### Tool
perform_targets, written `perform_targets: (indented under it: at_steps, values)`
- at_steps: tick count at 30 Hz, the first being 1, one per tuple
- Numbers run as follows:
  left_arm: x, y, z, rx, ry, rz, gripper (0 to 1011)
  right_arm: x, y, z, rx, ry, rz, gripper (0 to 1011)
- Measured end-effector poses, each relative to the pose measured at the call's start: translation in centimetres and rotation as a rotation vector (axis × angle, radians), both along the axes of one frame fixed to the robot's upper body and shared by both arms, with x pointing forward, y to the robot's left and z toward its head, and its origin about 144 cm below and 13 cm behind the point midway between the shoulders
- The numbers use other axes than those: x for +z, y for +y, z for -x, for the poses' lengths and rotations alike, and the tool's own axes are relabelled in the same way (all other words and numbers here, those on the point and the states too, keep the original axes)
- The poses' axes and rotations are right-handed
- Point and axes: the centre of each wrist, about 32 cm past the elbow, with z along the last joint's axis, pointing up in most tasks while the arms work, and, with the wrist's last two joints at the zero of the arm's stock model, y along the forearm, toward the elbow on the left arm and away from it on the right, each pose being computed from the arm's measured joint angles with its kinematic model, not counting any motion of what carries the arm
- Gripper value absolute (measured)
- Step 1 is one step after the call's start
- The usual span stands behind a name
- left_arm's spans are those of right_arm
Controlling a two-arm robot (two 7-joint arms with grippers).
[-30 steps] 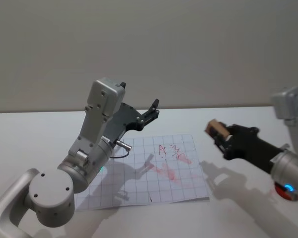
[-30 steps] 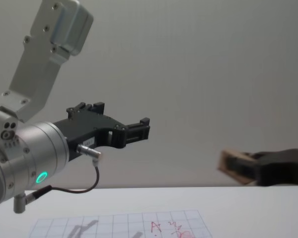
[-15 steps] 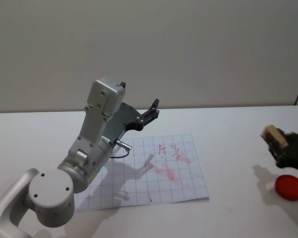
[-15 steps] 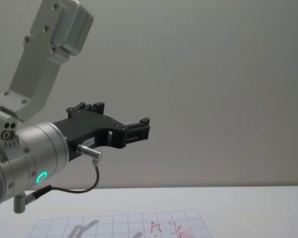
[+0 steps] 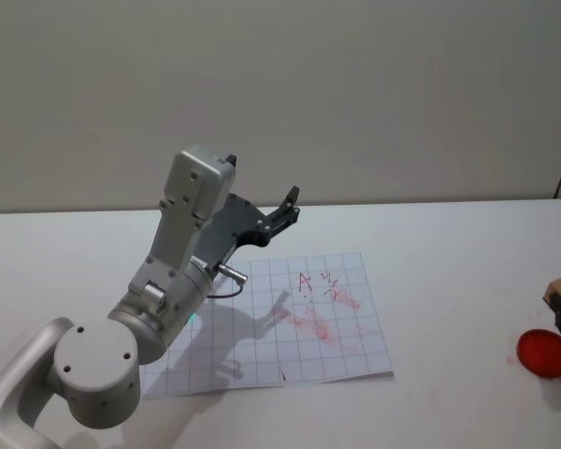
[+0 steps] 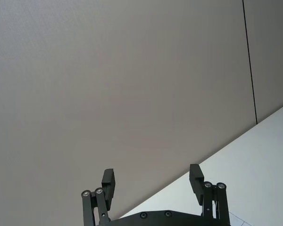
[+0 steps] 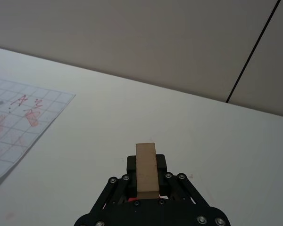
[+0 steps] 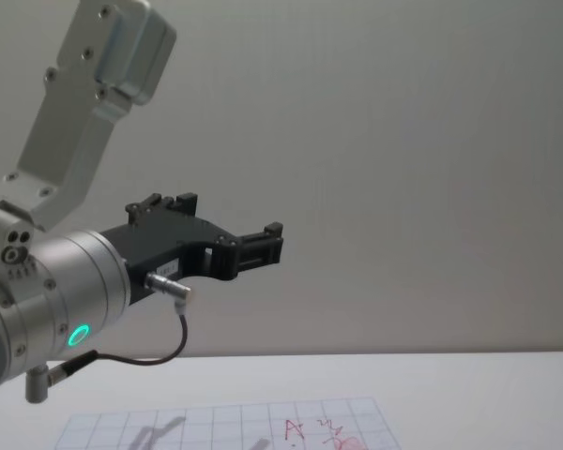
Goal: Use the one hand to pick up the stamp and affix it onto the A4 paper.
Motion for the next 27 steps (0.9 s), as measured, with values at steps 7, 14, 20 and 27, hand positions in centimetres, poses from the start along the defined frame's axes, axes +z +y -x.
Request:
perform_targets:
  at_steps: [7,14,20,27]
  values:
    - [0.0,0.0,0.0,0.000,0.000,0.000,1001,-0.3,-0.3,0.0,-0.006,0.038,0.033,220]
    - [0.0,0.0,0.0,0.000,0.000,0.000,1001,-0.8,-0.2,-0.5,-0.002,0.080,0.070,220]
    - [0.0,0.0,0.0,0.000,0.000,0.000,1001,-1.2,0.1,-1.0,0.007,0.107,0.094,220]
    - [0.0,0.0,0.0,0.000,0.000,0.000,1001,-1.5,0.5,-1.5,0.023,0.127,0.111,220]
